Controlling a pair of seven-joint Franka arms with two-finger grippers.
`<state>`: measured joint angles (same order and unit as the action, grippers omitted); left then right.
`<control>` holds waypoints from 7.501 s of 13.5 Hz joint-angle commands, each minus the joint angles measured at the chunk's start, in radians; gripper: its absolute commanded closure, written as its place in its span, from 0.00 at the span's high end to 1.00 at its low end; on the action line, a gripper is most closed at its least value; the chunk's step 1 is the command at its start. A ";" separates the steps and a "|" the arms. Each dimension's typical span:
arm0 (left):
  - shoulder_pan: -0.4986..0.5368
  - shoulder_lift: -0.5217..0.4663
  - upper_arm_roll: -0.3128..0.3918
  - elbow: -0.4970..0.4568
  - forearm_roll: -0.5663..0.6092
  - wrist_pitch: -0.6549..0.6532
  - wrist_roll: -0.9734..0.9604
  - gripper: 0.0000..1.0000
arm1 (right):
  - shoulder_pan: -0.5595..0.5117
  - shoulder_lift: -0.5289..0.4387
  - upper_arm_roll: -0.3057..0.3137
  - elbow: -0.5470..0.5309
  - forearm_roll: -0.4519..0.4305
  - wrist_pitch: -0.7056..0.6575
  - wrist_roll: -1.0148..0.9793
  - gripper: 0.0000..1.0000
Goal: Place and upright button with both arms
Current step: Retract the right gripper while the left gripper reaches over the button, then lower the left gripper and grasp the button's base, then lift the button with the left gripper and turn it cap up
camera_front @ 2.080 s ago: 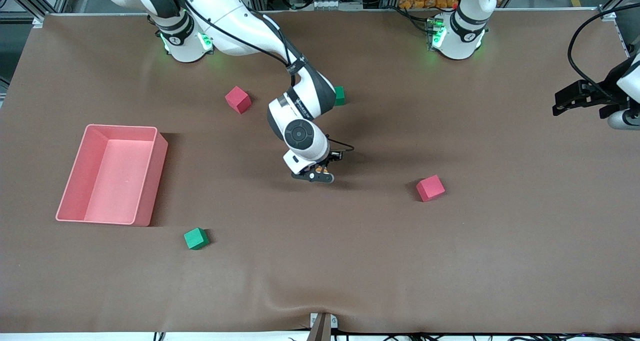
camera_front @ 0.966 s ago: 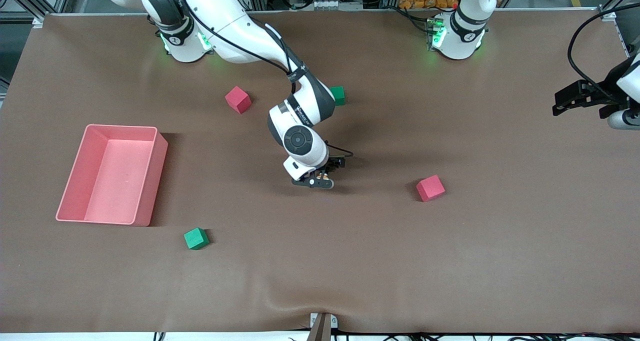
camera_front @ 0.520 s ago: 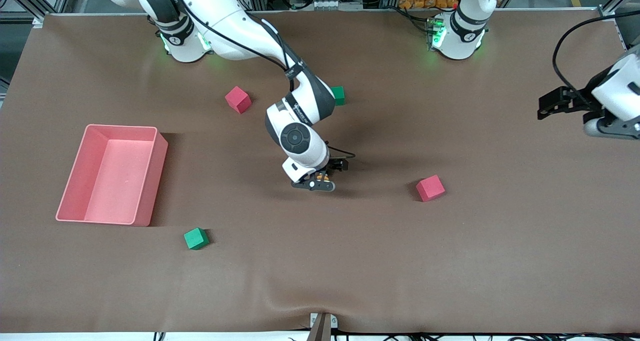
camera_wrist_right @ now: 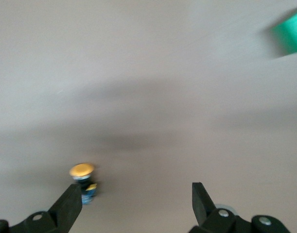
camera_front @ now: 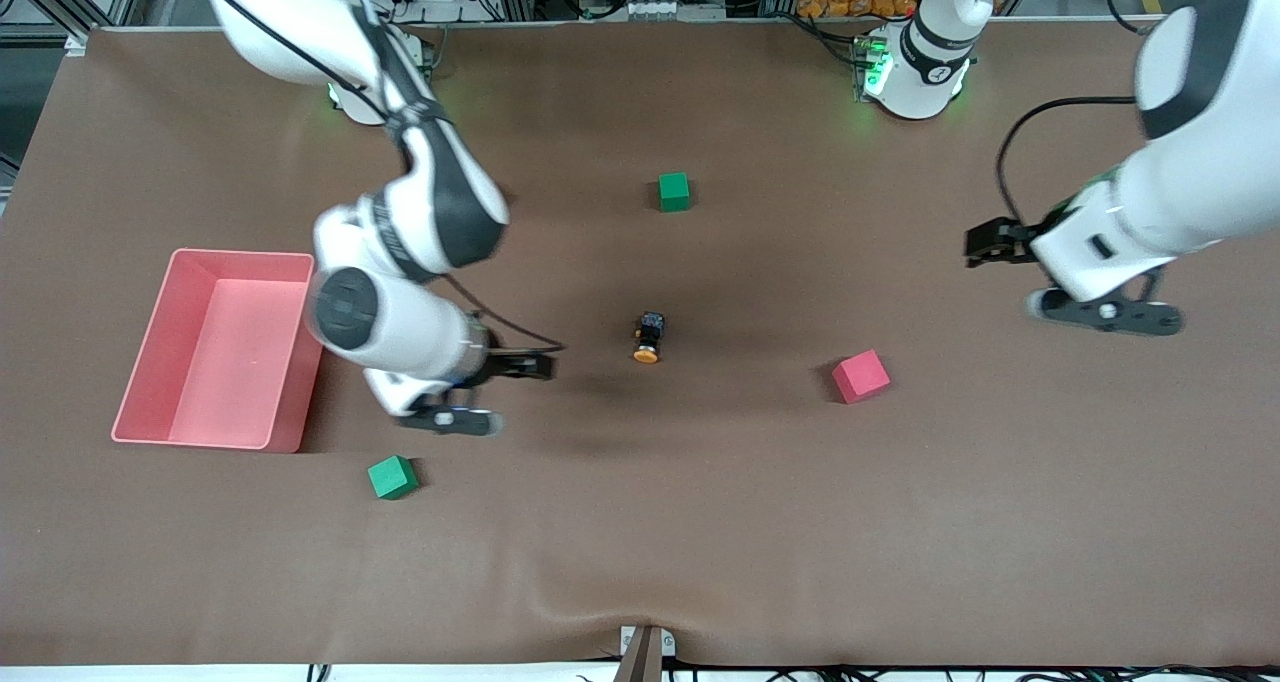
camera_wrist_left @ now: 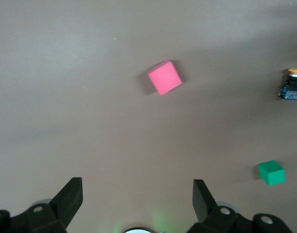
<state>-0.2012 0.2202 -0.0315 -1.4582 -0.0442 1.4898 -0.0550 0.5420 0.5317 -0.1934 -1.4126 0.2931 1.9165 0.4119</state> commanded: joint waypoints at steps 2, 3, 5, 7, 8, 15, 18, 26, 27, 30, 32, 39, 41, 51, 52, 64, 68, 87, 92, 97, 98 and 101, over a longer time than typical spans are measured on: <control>-0.093 0.141 0.004 0.137 -0.045 -0.013 -0.116 1.00 | 0.021 -0.293 -0.107 -0.282 -0.120 0.006 -0.016 1.00; -0.133 0.184 0.004 0.163 -0.045 -0.011 -0.161 1.00 | 0.000 -0.327 -0.132 -0.282 -0.130 -0.038 -0.059 1.00; -0.188 0.247 0.001 0.180 -0.046 0.015 -0.229 1.00 | -0.116 -0.380 -0.130 -0.281 -0.131 -0.091 -0.180 1.00; -0.201 0.301 -0.001 0.193 -0.104 0.044 -0.229 1.00 | -0.241 -0.433 -0.109 -0.278 -0.131 -0.160 -0.304 1.00; -0.201 0.330 -0.002 0.206 -0.137 0.053 -0.229 1.00 | -0.297 -0.462 -0.100 -0.276 -0.132 -0.184 -0.356 1.00; -0.342 0.528 -0.002 0.289 -0.152 0.193 -0.473 1.00 | -0.606 -0.515 0.192 -0.099 -0.289 -0.456 -0.436 1.00; -0.406 0.585 0.004 0.300 -0.154 0.273 -0.561 1.00 | -0.597 -0.515 0.195 -0.095 -0.278 -0.459 -0.446 1.00; -0.495 0.670 0.010 0.302 -0.155 0.438 -0.583 1.00 | -0.545 -0.543 0.207 -0.040 -0.290 -0.538 -0.510 1.00; -0.492 0.670 0.007 0.300 -0.155 0.429 -0.571 1.00 | -0.571 -0.529 0.203 -0.043 -0.281 -0.533 -0.513 1.00; -0.495 0.706 -0.002 0.303 -0.157 0.440 -0.536 1.00 | -0.589 -0.523 0.203 -0.029 -0.276 -0.498 -0.519 1.00; -0.495 0.706 -0.005 0.303 -0.158 0.441 -0.519 1.00 | -0.582 -0.524 0.204 -0.029 -0.272 -0.481 -0.519 1.00; -0.521 0.726 -0.010 0.298 -0.155 0.483 -0.505 0.99 | -0.547 -0.519 0.221 -0.040 -0.275 -0.485 -0.507 1.00; -0.523 0.729 -0.010 0.297 -0.155 0.481 -0.499 0.94 | -0.556 -0.522 0.220 -0.036 -0.279 -0.487 -0.507 1.00; -0.538 0.735 -0.004 0.268 -0.122 0.477 -0.465 0.82 | -0.516 -0.521 0.120 -0.040 -0.272 -0.478 -0.504 1.00; -0.538 0.737 -0.004 0.268 -0.112 0.477 -0.464 0.82 | -0.516 -0.521 0.121 -0.040 -0.272 -0.479 -0.504 1.00; -0.538 0.749 -0.002 0.269 -0.115 0.480 -0.467 0.65 | -0.499 -0.530 0.115 -0.052 -0.273 -0.523 -0.518 1.00; -0.538 0.746 -0.002 0.271 -0.114 0.480 -0.468 0.53 | -0.534 -0.556 0.109 -0.052 -0.272 -0.573 -0.516 1.00; -0.541 0.631 0.022 0.266 0.090 0.559 -0.857 0.17 | -0.516 -0.544 0.118 -0.046 -0.244 -0.539 -0.350 1.00; -0.622 0.639 0.025 0.251 0.336 0.651 -1.217 0.05 | -0.548 -0.545 0.114 -0.051 -0.261 -0.545 -0.381 1.00; -0.668 0.656 0.018 0.225 0.601 0.672 -1.531 0.12 | -0.559 -0.546 0.112 -0.049 -0.262 -0.544 -0.383 1.00; -0.679 0.656 0.022 0.219 0.603 0.665 -1.533 0.14 | -0.560 -0.544 0.111 -0.048 -0.265 -0.539 -0.383 1.00; -0.715 0.653 0.068 0.217 0.697 0.604 -1.807 0.08 | -0.576 -0.542 0.111 -0.046 -0.272 -0.530 -0.384 1.00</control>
<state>-0.8891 0.8861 -0.0007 -1.2326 0.5724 2.1322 -1.7314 -0.0141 -0.0082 -0.0908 -1.4622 0.0351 1.3838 0.0365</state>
